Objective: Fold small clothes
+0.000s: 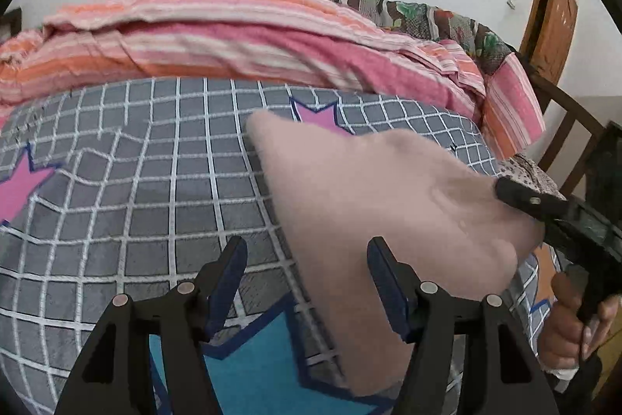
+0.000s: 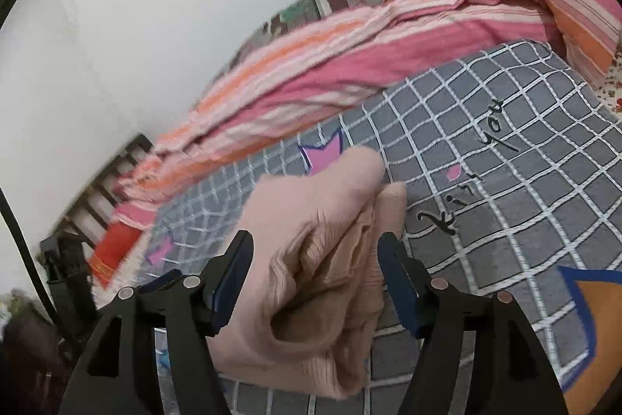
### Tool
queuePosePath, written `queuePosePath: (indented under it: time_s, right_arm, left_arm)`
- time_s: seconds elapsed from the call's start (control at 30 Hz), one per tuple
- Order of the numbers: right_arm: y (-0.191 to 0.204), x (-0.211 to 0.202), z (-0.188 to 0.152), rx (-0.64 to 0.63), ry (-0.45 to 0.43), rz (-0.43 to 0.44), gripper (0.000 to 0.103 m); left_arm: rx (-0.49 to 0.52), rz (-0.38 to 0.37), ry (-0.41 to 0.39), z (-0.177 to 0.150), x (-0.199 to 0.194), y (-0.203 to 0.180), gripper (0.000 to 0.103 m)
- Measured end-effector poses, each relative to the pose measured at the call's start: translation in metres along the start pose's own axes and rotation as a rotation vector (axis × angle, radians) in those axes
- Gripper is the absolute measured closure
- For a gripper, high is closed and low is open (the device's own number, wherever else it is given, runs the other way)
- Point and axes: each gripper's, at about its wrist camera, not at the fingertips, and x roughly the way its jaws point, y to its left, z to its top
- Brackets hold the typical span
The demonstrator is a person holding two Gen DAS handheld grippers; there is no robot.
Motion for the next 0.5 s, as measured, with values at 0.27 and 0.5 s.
queuePosePath:
  time_s: [0.27, 0.5]
  right_arm:
    - [-0.002, -0.010, -0.021, -0.028, -0.010, 0.078, 0.090]
    - [-0.016, -0.001, -0.041, -0.014, 0.098, -0.014, 0.083]
  left_arm:
    - [-0.020, -0.105, -0.059, -0.007, -0.003, 0.014, 0.041]
    - [-0.019, -0.130, -0.066, -0.006, -0.002, 0.019, 0.041]
